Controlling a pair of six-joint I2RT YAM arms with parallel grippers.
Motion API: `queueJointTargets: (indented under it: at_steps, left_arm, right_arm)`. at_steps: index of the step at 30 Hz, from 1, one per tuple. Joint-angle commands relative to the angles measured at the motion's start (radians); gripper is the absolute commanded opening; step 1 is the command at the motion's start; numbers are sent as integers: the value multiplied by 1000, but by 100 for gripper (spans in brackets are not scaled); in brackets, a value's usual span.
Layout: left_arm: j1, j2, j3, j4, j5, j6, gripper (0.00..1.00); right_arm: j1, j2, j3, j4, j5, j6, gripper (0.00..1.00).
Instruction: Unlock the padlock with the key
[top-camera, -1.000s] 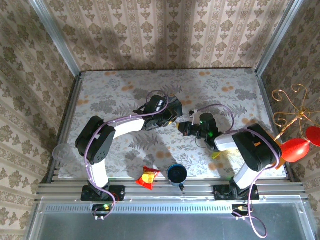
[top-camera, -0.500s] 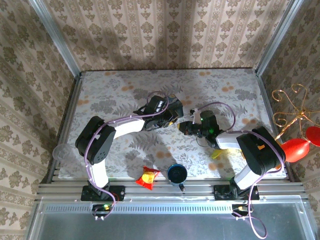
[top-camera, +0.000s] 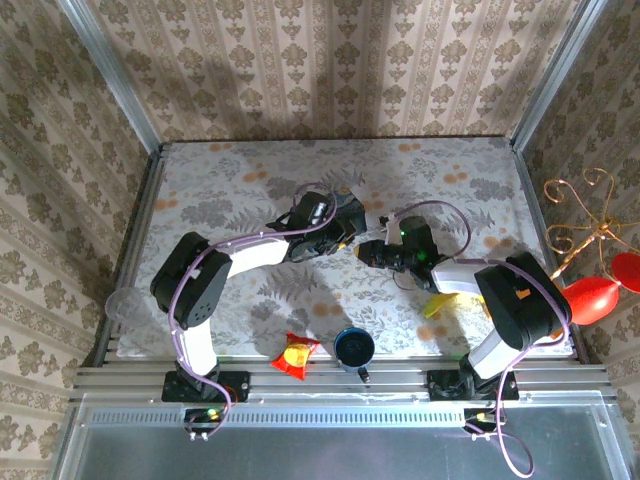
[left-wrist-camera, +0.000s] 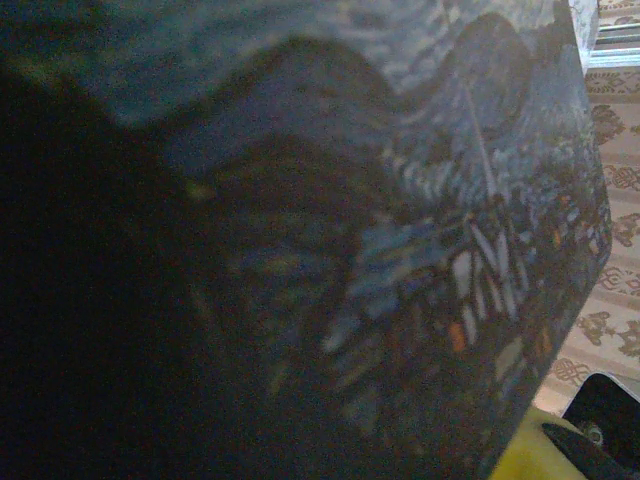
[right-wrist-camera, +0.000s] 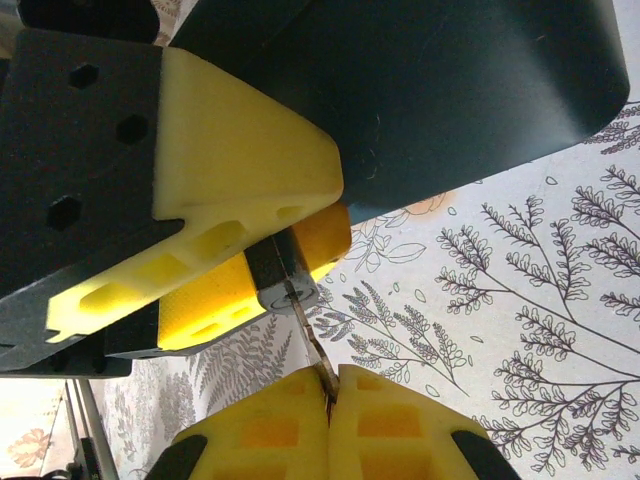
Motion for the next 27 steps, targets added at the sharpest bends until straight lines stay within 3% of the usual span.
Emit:
queueJointTargets:
  at_steps: [1, 27]
  left_arm:
    - [-13, 4, -21, 49, 51, 21, 0]
    - [-32, -4, -42, 54, 62, 34, 0]
  right_arm:
    - [-1, -1, 52, 19, -40, 22, 0]
    - [9, 19, 116, -98, -47, 113, 0]
